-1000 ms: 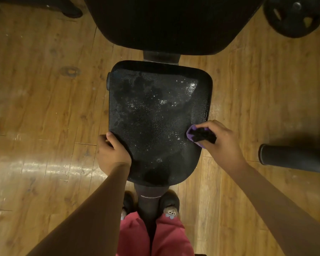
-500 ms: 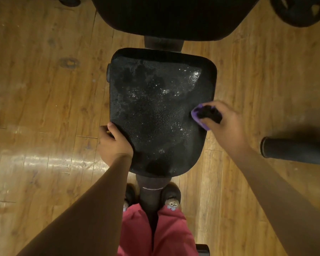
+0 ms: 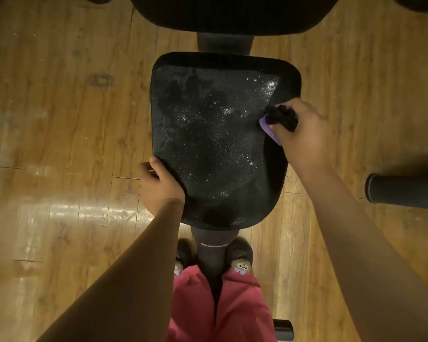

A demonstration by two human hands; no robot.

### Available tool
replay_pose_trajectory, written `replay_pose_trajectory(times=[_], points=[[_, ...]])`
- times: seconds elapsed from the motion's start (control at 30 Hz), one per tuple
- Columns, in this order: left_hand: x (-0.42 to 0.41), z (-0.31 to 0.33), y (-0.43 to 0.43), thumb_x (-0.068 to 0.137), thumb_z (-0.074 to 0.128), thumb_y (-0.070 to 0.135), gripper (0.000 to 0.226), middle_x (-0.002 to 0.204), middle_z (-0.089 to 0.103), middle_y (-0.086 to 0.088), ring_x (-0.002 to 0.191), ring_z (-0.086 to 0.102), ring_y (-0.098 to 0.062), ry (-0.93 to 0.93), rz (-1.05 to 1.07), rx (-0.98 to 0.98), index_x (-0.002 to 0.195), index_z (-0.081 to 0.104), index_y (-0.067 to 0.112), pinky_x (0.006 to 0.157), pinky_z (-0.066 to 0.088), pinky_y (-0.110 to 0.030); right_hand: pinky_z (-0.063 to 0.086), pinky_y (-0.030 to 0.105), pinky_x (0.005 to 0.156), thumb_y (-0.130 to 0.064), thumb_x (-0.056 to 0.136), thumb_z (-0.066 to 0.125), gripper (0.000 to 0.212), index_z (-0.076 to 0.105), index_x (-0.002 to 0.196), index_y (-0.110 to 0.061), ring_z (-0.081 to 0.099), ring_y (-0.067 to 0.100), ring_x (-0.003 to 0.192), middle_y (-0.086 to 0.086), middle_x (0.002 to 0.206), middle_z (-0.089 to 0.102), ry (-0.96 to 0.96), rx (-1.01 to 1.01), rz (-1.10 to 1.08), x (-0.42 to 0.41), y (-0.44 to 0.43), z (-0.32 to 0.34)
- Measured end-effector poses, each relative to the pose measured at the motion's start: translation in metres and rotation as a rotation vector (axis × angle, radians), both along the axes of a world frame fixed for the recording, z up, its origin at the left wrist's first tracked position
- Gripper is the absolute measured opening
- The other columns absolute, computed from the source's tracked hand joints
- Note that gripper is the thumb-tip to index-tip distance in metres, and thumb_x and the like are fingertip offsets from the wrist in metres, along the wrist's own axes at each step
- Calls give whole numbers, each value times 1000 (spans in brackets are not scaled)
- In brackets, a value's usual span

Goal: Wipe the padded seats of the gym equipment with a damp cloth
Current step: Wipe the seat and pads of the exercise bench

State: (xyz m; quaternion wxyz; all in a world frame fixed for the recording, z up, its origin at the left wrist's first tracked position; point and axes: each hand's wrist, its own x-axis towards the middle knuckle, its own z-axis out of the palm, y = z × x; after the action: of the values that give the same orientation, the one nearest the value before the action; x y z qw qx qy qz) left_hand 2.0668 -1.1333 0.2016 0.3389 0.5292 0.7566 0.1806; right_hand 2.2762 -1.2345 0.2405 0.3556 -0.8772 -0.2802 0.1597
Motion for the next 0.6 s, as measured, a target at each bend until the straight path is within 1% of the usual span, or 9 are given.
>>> replay_pose_trajectory(times=[0.03,0.13,0.2,0.33,0.37,0.43,0.47,0.53,0.6], points=[[0,0,0,103,31,36,33,74,49,1,76,45,-21,-5,6,1,95,50,10,64,27,-28,52,22,84,-11,82,69,23,64,104,-20,60,6,94,-1,106,64,14,9,17,-4,-2,0],[0,-2,0,103,32,37,32,68,45,7,73,45,-21,-23,8,2,91,48,12,57,25,-31,48,17,85,-14,78,75,28,66,104,-20,57,1,94,-3,104,65,106,23,172,-37,-23,1],[0,-2,0,103,31,37,36,69,45,6,74,46,-22,-10,9,5,94,50,8,54,24,-31,48,22,84,-13,75,78,33,67,106,-19,59,7,95,-4,102,65,130,-16,295,-61,-38,1],[0,-3,0,103,32,35,39,70,45,2,74,44,-22,-11,5,20,100,53,2,55,24,-32,39,8,77,-8,75,77,35,68,108,-16,58,8,90,-5,96,64,136,-92,493,-51,-46,4],[0,-3,0,103,32,35,40,73,47,0,75,44,-22,-17,9,27,100,54,1,57,24,-31,39,6,77,-7,75,76,34,68,108,-14,58,10,89,-4,95,62,109,-98,496,-39,-42,5],[0,-3,0,103,32,35,40,81,51,-4,77,45,-23,-20,11,31,100,54,1,61,25,-30,39,4,77,-12,76,75,29,68,105,-11,56,11,87,-4,94,59,26,-52,400,-18,-27,5],[0,-3,0,103,32,35,40,84,52,-6,78,46,-23,-17,11,27,100,53,1,62,26,-30,41,7,78,-15,77,74,27,68,102,-10,57,12,88,-2,95,60,-20,-26,333,-12,-17,5],[0,-3,0,103,32,35,38,87,53,-8,78,46,-23,-8,6,22,97,52,3,59,26,-30,48,20,79,-20,78,75,24,67,99,-12,59,16,91,2,97,63,-89,-10,250,-14,0,0],[1,-2,1,103,32,35,35,87,53,-9,78,46,-24,-4,3,21,92,49,7,58,25,-30,47,27,78,-20,75,79,29,66,99,-15,59,19,92,2,96,63,-86,-18,292,-36,6,-5]])
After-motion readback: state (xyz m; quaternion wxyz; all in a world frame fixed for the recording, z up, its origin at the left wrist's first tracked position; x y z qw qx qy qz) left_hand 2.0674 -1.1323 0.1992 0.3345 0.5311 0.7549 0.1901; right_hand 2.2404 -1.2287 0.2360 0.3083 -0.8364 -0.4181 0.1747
